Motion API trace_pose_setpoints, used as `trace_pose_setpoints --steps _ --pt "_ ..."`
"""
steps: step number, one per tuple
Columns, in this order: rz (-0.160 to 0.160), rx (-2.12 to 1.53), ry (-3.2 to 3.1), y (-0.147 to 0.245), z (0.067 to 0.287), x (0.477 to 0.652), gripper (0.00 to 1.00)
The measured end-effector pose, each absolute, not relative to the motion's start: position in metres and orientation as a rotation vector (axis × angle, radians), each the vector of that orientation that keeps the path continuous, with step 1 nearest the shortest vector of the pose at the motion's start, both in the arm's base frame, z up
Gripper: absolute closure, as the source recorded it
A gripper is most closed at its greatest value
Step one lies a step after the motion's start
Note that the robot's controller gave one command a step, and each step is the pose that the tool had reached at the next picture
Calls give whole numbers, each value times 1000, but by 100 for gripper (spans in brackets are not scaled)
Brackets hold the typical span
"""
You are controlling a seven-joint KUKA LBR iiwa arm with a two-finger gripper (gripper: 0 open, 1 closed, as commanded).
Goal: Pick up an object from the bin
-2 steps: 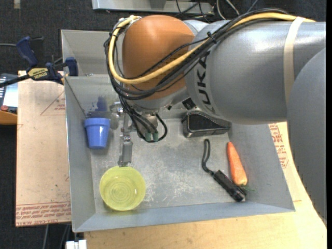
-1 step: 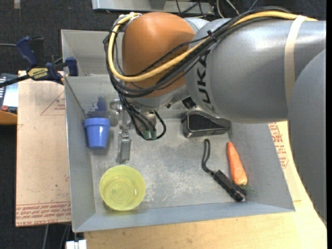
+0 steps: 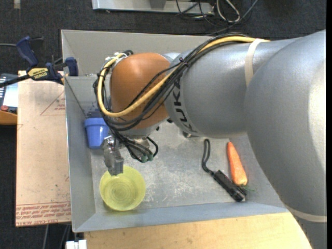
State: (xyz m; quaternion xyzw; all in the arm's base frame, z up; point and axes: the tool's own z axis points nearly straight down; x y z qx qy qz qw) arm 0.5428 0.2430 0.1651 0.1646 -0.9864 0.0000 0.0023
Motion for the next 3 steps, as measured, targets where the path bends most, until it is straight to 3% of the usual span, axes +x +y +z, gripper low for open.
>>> trace_pose_setpoints --steps 1,2,3 --pt "-1 514 -3098 243 167 544 100" --pt "-2 902 -3008 212 182 507 100" --pt "-4 331 -3130 143 156 580 100"
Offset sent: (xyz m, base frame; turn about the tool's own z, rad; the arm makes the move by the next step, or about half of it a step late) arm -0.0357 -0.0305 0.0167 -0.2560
